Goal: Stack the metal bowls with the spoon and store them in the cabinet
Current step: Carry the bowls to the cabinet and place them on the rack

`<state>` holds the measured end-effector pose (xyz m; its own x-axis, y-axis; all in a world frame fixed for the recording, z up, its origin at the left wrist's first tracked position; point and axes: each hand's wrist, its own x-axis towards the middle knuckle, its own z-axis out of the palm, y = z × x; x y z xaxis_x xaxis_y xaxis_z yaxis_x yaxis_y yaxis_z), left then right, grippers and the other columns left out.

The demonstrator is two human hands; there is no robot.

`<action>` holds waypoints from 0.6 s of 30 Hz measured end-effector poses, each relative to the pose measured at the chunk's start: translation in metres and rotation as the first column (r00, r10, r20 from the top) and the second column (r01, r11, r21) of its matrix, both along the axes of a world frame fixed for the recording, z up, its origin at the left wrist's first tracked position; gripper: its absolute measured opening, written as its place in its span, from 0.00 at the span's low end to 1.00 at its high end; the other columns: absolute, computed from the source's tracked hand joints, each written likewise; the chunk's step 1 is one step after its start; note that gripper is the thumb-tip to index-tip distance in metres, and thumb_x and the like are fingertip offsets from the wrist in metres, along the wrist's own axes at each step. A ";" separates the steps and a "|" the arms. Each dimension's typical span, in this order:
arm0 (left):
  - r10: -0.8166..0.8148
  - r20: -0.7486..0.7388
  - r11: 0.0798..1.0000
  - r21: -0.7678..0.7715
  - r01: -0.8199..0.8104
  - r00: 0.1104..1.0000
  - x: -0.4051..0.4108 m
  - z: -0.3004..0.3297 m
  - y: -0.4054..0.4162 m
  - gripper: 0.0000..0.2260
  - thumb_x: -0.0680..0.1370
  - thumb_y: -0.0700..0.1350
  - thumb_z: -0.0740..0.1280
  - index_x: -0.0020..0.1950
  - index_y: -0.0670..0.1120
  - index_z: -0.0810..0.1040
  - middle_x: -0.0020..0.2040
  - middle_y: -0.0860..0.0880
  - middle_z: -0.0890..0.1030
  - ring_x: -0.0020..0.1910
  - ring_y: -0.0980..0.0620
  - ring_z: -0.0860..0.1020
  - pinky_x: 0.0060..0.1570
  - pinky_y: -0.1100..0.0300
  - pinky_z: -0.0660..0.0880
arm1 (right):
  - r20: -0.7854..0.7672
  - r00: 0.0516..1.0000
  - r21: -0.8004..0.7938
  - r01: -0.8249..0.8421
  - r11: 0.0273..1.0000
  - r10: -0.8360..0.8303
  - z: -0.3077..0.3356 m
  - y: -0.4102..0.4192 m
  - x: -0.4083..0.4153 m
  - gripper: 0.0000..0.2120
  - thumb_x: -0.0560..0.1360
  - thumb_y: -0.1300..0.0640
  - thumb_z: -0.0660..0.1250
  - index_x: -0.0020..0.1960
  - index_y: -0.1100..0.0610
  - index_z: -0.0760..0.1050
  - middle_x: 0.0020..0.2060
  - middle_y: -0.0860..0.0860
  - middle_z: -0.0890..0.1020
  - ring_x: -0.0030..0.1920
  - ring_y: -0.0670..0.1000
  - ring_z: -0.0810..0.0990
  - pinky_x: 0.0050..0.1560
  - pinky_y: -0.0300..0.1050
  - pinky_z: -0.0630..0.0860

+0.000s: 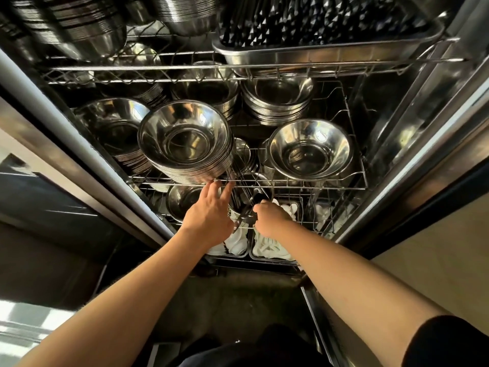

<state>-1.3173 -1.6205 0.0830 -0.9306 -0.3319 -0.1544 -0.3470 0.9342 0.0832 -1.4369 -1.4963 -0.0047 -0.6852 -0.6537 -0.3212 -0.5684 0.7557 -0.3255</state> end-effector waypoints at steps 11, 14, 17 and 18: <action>-0.092 0.110 0.996 -0.010 0.094 0.990 -0.016 0.043 0.003 0.29 0.79 0.58 0.63 0.78 0.50 0.63 0.74 0.44 0.70 0.74 0.39 0.68 0.64 0.43 0.76 | -0.297 0.953 -0.234 -0.131 0.963 0.057 0.097 0.069 0.023 0.12 0.80 0.54 0.65 0.61 0.54 0.79 0.54 0.50 0.80 0.59 0.53 0.77 0.51 0.55 0.80; -0.156 0.032 0.988 0.005 0.156 0.987 -0.026 0.057 0.011 0.25 0.79 0.59 0.64 0.72 0.49 0.70 0.66 0.44 0.77 0.66 0.40 0.76 0.60 0.44 0.78 | -0.364 0.931 -0.293 -0.099 0.951 -0.015 0.120 0.087 0.020 0.11 0.79 0.53 0.66 0.59 0.54 0.80 0.53 0.49 0.80 0.57 0.52 0.77 0.50 0.52 0.80; -0.217 -0.074 0.975 0.034 0.220 0.973 -0.042 0.066 0.023 0.25 0.79 0.59 0.64 0.73 0.49 0.69 0.67 0.45 0.75 0.67 0.42 0.73 0.60 0.45 0.78 | -0.414 0.907 -0.286 -0.043 0.957 -0.083 0.139 0.104 0.007 0.13 0.79 0.50 0.65 0.61 0.53 0.78 0.54 0.49 0.79 0.59 0.52 0.76 0.50 0.50 0.79; -0.235 -0.107 0.970 0.041 0.240 0.966 -0.047 0.067 0.027 0.26 0.79 0.59 0.64 0.73 0.50 0.68 0.67 0.45 0.74 0.68 0.42 0.72 0.60 0.45 0.77 | -0.419 0.902 -0.279 -0.016 0.960 -0.107 0.143 0.109 0.002 0.15 0.80 0.48 0.65 0.63 0.53 0.77 0.56 0.48 0.78 0.61 0.51 0.75 0.52 0.50 0.79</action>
